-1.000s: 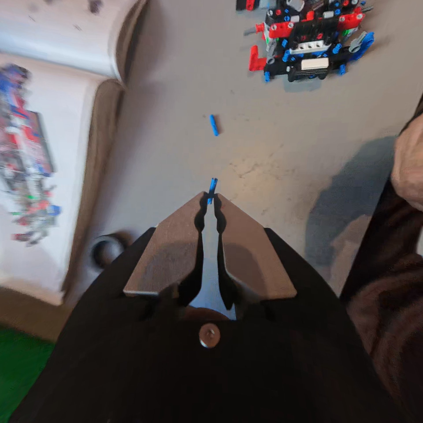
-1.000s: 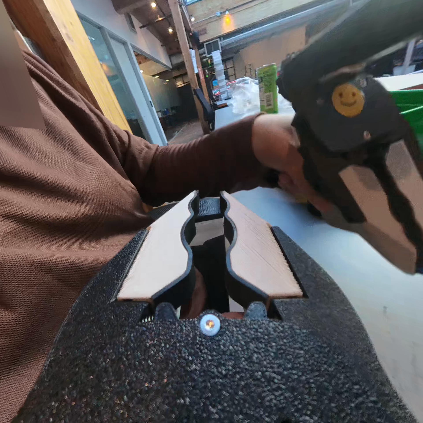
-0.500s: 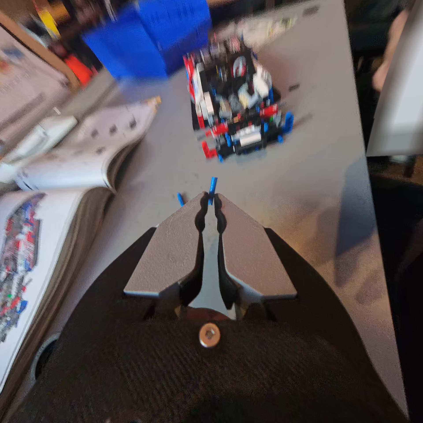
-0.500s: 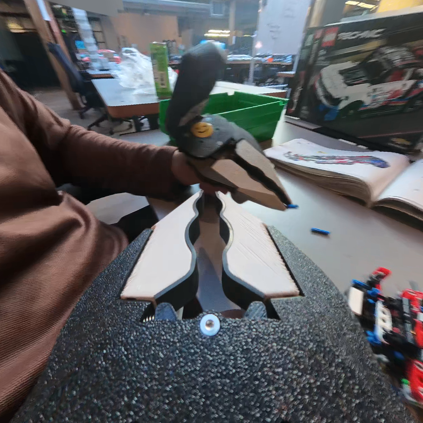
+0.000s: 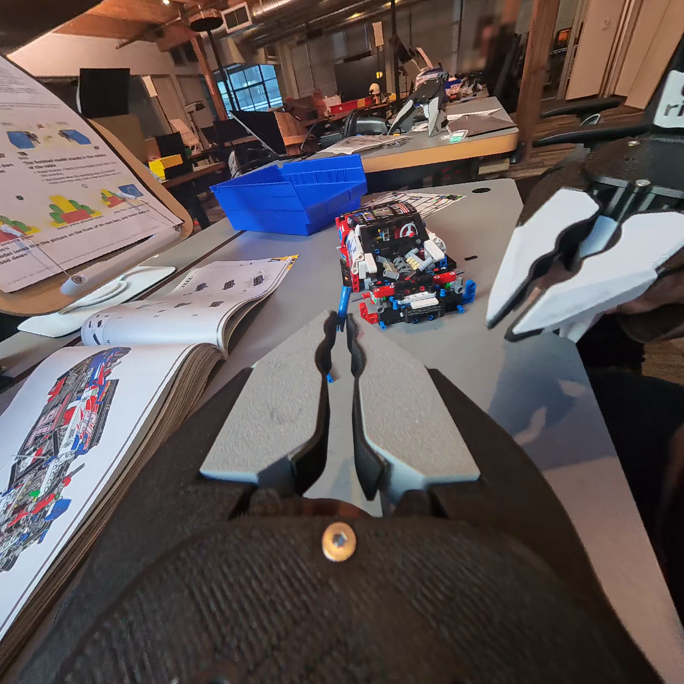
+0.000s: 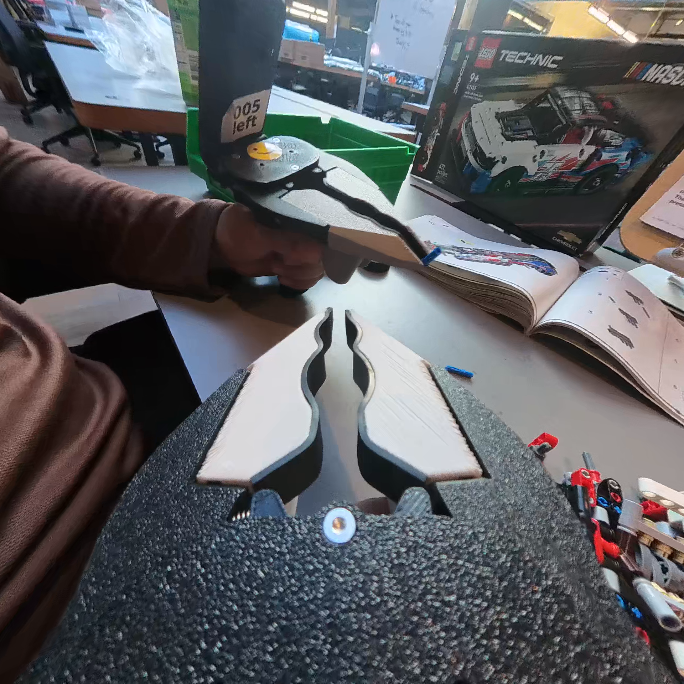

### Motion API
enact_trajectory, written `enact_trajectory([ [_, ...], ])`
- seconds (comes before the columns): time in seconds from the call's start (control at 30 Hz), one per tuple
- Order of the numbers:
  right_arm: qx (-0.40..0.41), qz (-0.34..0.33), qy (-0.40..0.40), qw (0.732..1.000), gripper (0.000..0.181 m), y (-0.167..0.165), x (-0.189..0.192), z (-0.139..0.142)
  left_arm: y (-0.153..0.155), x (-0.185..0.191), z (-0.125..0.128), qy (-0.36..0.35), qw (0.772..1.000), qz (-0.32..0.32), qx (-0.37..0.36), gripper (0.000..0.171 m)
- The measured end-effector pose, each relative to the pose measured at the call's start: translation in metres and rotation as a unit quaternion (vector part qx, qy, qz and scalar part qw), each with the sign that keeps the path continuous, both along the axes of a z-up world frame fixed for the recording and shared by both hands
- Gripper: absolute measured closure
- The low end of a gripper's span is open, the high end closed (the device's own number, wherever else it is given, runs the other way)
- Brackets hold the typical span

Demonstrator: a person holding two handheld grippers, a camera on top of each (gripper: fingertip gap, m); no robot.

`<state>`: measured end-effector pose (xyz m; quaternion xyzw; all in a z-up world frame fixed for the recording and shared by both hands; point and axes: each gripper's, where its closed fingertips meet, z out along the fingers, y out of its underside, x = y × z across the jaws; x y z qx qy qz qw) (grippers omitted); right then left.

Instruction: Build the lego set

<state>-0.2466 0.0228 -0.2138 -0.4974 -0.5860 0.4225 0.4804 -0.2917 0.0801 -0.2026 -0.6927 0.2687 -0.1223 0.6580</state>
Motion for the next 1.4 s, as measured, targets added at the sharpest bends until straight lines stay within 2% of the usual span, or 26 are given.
enact_trajectory([
  [0.23,0.016,-0.035,-0.004,0.999,0.175,0.004,0.027,-0.007,-0.003,0.007,0.0,0.015,1.0,-0.008,0.012,0.169],
  [0.47,-0.022,-0.058,-0.048,0.997,0.173,-0.011,0.064,-0.035,-0.004,0.024,0.001,0.029,0.999,-0.012,0.03,0.169],
  [0.53,-0.025,-0.083,-0.055,0.995,0.173,-0.012,0.077,-0.039,-0.008,0.034,0.004,0.013,0.999,-0.021,0.03,0.169],
  [0.6,-0.023,-0.104,-0.055,0.993,0.173,-0.013,0.09,-0.038,-0.016,0.053,0.014,-0.048,0.998,-0.046,0.021,0.17],
  [0.77,-0.02,-0.135,-0.003,0.991,0.173,-0.01,0.118,-0.013,-0.045,0.137,0.038,-0.222,0.961,-0.164,-0.009,0.169],
  [0.83,-0.023,-0.147,0.017,0.989,0.173,-0.006,0.127,-0.003,-0.04,0.153,0.04,-0.283,0.944,-0.169,-0.034,0.169],
  [0.97,-0.005,-0.197,0.038,0.98,0.17,0.014,0.145,0.008,-0.03,0.166,0.05,-0.404,0.894,-0.179,-0.07,0.169],
  [1.17,-0.005,-0.211,0.063,0.975,0.161,0.021,0.142,0.016,-0.032,0.196,0.047,-0.454,0.862,-0.206,-0.087,0.169],
  [1.4,0.0,-0.231,0.087,0.969,0.17,0.032,0.137,0.024,-0.032,0.19,0.031,-0.484,0.844,-0.201,-0.113,0.169],
])
